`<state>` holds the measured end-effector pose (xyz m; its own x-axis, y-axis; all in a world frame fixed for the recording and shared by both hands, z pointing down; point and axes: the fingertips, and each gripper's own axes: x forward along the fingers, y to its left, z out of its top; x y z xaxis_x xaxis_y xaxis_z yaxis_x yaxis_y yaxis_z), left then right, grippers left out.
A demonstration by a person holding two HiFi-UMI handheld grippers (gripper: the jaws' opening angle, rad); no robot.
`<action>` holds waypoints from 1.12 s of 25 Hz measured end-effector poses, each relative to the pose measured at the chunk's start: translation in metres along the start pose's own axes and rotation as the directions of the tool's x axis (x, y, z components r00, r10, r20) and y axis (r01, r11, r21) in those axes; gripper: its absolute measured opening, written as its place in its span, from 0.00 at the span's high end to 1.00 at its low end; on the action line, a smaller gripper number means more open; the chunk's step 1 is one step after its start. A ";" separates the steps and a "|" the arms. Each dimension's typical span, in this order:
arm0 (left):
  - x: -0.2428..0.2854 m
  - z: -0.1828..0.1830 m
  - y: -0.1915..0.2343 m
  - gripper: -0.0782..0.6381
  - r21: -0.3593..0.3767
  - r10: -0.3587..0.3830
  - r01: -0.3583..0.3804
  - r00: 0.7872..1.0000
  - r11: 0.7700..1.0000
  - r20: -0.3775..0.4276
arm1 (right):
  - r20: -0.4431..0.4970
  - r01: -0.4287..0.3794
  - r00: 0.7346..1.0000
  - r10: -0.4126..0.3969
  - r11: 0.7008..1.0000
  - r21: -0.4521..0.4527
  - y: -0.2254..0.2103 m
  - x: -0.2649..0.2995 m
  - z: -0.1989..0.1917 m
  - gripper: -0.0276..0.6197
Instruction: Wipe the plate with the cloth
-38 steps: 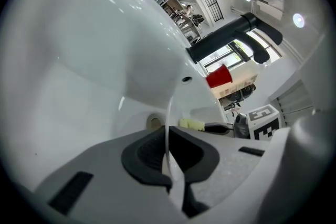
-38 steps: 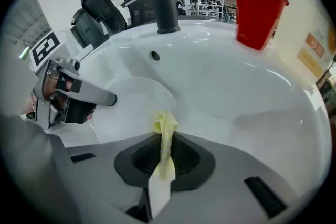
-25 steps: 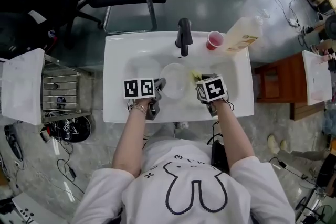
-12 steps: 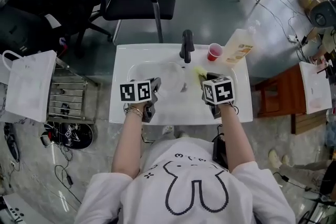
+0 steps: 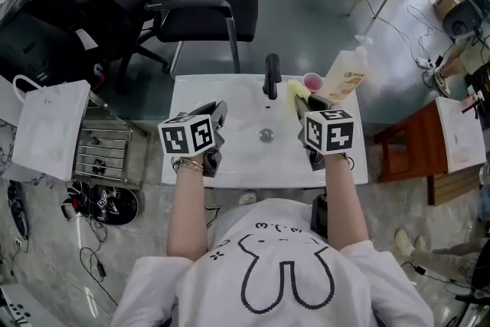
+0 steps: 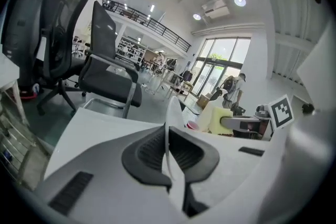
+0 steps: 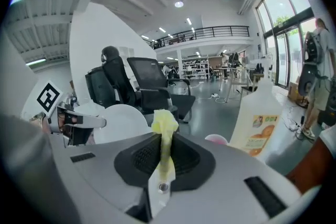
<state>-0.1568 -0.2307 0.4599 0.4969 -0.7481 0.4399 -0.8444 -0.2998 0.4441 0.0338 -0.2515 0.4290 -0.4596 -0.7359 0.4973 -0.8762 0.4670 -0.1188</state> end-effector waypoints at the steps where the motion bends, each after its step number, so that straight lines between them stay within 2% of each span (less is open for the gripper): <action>1: -0.004 0.008 -0.004 0.87 0.011 -0.003 0.003 1.000 1.000 0.021 | 0.028 0.004 1.000 -0.003 1.000 -0.010 0.001 -0.004 0.011 0.88; 5: -0.017 0.041 -0.023 0.87 0.056 -0.025 0.020 0.995 0.998 0.094 | 0.158 0.039 0.987 -0.037 0.999 -0.009 0.003 -0.025 0.057 0.88; 8: -0.025 0.059 -0.038 0.87 0.090 -0.047 0.036 0.990 0.995 0.130 | 0.257 0.038 0.966 -0.032 0.999 -0.017 0.007 -0.043 0.089 0.88; 11: -0.028 0.070 -0.051 0.87 0.114 -0.066 0.050 0.987 0.992 0.148 | 0.313 0.036 0.950 -0.022 0.999 -0.039 0.012 -0.055 0.107 0.88; 15: -0.028 0.073 -0.062 0.87 0.116 -0.080 0.063 0.986 0.991 0.145 | 0.341 -0.007 0.939 0.041 0.995 -0.102 0.038 -0.053 0.115 0.88; 23: -0.026 0.075 -0.086 0.87 0.150 -0.099 0.081 0.988 0.985 0.122 | 0.370 -0.119 0.907 0.202 0.965 -0.235 0.093 -0.038 0.136 0.88; 28: -0.027 0.074 -0.094 0.87 0.159 -0.099 0.080 0.988 0.984 0.117 | 0.325 -0.154 0.912 0.250 0.944 -0.293 0.110 -0.022 0.136 0.88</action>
<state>-0.1054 -0.2261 0.3488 0.5513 -0.7787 0.2994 -0.8230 -0.4489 0.3480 -0.0727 -0.2504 0.2882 -0.6855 -0.7136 0.1443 -0.7133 0.6980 0.0630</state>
